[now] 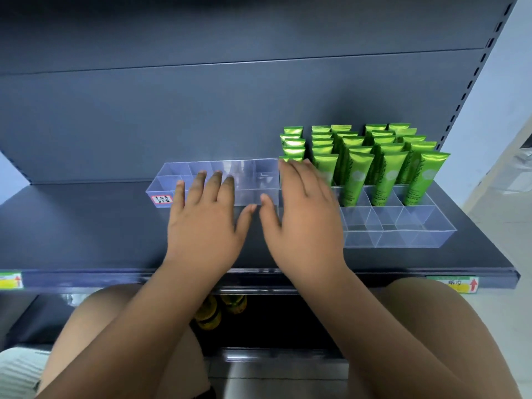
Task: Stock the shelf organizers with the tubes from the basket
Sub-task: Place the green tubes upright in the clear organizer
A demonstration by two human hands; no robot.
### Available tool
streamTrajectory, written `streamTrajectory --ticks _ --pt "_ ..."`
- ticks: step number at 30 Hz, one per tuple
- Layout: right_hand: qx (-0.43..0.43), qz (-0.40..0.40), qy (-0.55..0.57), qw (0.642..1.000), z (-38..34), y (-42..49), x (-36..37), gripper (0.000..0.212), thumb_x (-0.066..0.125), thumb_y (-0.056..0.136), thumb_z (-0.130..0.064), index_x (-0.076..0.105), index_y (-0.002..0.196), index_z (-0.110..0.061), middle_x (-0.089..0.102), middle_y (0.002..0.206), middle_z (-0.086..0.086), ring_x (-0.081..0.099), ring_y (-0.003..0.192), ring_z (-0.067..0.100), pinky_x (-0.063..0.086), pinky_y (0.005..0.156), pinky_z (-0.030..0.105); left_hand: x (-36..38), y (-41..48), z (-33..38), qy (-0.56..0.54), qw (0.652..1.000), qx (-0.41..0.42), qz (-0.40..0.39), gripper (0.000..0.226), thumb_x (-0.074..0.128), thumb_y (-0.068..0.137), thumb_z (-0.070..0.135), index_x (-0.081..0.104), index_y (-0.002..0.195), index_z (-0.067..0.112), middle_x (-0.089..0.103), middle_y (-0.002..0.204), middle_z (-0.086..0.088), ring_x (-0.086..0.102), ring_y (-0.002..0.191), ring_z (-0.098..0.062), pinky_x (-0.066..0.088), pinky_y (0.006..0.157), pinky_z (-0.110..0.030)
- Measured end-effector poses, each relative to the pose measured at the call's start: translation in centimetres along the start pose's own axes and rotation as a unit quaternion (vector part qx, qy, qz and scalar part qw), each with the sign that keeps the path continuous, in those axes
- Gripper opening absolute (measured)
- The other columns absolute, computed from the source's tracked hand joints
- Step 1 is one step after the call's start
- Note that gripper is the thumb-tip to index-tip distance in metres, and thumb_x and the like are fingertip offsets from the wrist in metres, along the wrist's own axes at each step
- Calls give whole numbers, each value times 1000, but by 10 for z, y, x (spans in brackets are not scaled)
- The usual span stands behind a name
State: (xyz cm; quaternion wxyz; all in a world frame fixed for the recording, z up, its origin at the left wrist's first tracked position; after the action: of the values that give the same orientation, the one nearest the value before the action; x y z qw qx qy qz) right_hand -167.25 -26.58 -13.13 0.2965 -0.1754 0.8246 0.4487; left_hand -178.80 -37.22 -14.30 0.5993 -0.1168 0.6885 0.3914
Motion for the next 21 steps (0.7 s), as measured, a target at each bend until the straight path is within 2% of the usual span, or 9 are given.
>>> streamTrajectory --ticks 5,11,14,17,21 --pt "-73 -60 57 994 -72 1 15 58 46 102 -44 44 150 -12 45 156 5 32 150 24 29 122 42 -46 -48 -66 23 993 -105 58 78 25 98 65 43 151 11 39 161 -11 29 152 -34 23 121 -57" --pt "-174 -174 134 960 -208 -41 55 64 46 102 -47 40 152 -8 42 158 10 28 151 27 24 124 43 -91 -149 -162 81 964 -249 45 82 20 95 66 40 154 12 34 163 -12 25 153 -35 20 122 -57" --pt "-241 -220 164 931 -278 -84 82 65 46 100 -48 42 150 -7 45 155 12 32 148 30 29 120 46 -104 -211 -203 91 938 -334 31 85 13 93 63 37 155 11 30 165 -10 20 155 -33 18 123 -55" --pt "-278 -282 191 898 -335 -141 113 67 43 101 -47 34 155 -8 37 160 13 29 150 32 28 120 48 -100 -282 -245 103 898 -428 -8 88 9 92 67 31 158 13 24 168 -6 14 157 -29 16 124 -52" --pt "-293 -362 210 859 -366 -203 150 65 39 103 -44 30 156 -8 34 161 13 28 149 32 28 120 48 -71 -357 -275 91 855 -505 -82 81 18 98 69 22 161 18 18 170 -1 6 158 -23 10 127 -49"
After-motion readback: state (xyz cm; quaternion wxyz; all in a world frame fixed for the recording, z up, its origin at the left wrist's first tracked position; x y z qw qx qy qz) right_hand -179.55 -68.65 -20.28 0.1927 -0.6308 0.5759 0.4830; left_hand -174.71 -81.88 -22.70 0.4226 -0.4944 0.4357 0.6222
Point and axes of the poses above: each hand's wrist, its own y-axis towards the middle knuckle, its own x-axis out of the palm, z = x × y, the point moved 2 cm from there along y, towards the middle knuckle
